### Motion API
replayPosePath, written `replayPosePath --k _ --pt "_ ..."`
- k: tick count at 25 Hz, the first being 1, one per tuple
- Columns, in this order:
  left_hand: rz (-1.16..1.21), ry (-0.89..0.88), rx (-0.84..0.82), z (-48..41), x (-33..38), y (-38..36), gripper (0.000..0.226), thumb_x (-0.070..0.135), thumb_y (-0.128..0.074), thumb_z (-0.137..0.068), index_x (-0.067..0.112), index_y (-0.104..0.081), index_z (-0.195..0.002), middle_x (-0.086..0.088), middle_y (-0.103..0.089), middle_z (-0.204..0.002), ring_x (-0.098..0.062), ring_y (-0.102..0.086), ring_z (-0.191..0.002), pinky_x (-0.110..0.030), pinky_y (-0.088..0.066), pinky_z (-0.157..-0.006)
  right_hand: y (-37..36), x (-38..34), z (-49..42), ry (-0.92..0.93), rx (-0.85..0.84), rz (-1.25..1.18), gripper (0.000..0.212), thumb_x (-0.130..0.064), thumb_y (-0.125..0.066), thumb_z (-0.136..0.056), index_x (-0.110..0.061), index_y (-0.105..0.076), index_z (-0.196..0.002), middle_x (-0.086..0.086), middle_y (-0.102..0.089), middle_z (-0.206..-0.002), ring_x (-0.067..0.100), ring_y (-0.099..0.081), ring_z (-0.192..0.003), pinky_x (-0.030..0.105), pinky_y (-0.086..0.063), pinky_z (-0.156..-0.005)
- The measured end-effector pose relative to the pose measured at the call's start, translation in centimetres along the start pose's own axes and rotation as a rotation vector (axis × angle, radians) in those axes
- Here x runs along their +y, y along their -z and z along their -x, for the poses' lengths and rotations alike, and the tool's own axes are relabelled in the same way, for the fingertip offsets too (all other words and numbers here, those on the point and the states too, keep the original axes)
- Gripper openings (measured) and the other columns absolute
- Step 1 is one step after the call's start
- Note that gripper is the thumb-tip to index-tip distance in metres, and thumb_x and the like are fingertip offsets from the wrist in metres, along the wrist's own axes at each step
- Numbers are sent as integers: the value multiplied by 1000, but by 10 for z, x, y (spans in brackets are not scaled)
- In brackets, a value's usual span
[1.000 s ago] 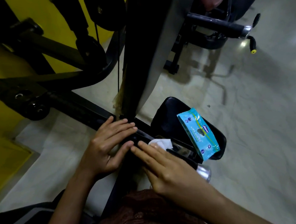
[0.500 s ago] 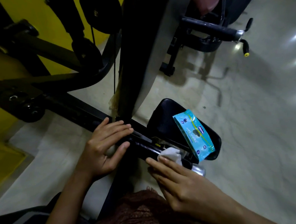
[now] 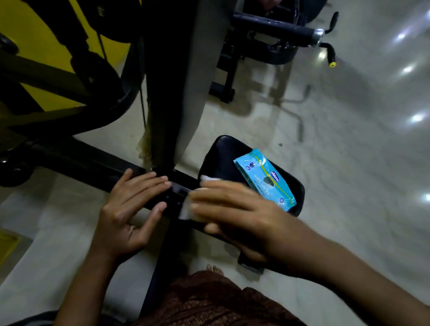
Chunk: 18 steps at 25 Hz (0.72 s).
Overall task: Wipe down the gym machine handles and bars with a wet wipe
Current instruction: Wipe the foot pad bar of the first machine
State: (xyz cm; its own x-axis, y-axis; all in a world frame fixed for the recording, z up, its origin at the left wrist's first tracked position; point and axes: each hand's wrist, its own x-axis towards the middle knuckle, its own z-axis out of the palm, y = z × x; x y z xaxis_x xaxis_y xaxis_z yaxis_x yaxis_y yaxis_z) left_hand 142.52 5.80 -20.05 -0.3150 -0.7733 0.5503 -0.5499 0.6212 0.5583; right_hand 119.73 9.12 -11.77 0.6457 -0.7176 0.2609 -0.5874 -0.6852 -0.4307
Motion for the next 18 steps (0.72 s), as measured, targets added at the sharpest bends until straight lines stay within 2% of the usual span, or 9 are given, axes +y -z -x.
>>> replayPosePath --k 2,5,7,9,10,11,13,15,18 --pt "0 -12 -7 0 0 -1 29 22 -50 -88 7 -63 -109 -3 -61 -115 2 -44 -123 -38 -28 -110 -24 5 -10 20 -120 -8 33 -5 -57 -86 2 -61 -118 20 -57 -127 34 -52 -120 39 -42 -99" --pt "-1 -4 6 0 0 -2 29 22 -50 -88 6 -64 -108 -4 -61 -115 3 -43 -124 -41 -28 -110 0 16 19 -27 -264 -54 42 4 -58 -77 -5 -63 -118 14 -54 -132 31 -55 -118 45 -53 -83" --pt "-3 -1 14 1 0 -3 29 22 -50 -88 6 -65 -106 -4 -61 -114 3 -43 -124 -41 -28 -110 32 19 43 -84 -325 -124 33 -1 -61 -79 -9 -68 -110 8 -58 -129 19 -57 -116 38 -54 -82" --pt "-1 1 21 1 0 -3 29 22 -50 -88 5 -66 -106 -4 -62 -113 2 -44 -123 -40 -28 -110 62 21 49 -190 -345 -205 21 -19 -61 -87 -13 -70 -105 0 -65 -120 1 -59 -110 24 -53 -80" --pt "1 1 22 1 0 -3 29 22 -50 -88 5 -66 -105 -4 -62 -113 2 -45 -123 -40 -28 -110 66 21 43 -231 -314 -233 26 -31 -56 -91 -15 -70 -106 -1 -68 -114 -2 -62 -103 21 -53 -78" --pt "3 0 23 1 -1 -3 30 23 -50 -89 5 -66 -105 -4 -62 -113 1 -45 -122 -40 -28 -110 61 23 32 -263 -258 -260 33 -38 -52 -92 -15 -69 -108 -2 -69 -111 -1 -64 -98 22 -53 -78" --pt "4 -9 17 0 -2 -2 32 27 -47 -92 5 -66 -105 -3 -62 -113 2 -44 -123 -39 -28 -110 34 22 1 -312 -209 -338 36 -34 -53 -92 -13 -63 -119 2 -63 -124 4 -58 -112 25 -49 -92" --pt "-7 -22 7 0 -2 -2 35 29 -45 -94 5 -66 -107 -3 -61 -115 3 -43 -124 -37 -27 -111 2 19 -21 -306 -301 -391 37 -24 -55 -92 -11 -57 -127 5 -52 -135 4 -44 -125 24 -40 -103" --pt "-17 -26 8 2 -2 -3 32 25 -48 -91 5 -65 -109 -4 -61 -117 -3 -45 -124 -36 -27 -112 7 33 -8 -363 -391 -376 40 -33 -58 -87 -13 -60 -122 -4 -55 -129 5 -48 -121 36 -44 -100"
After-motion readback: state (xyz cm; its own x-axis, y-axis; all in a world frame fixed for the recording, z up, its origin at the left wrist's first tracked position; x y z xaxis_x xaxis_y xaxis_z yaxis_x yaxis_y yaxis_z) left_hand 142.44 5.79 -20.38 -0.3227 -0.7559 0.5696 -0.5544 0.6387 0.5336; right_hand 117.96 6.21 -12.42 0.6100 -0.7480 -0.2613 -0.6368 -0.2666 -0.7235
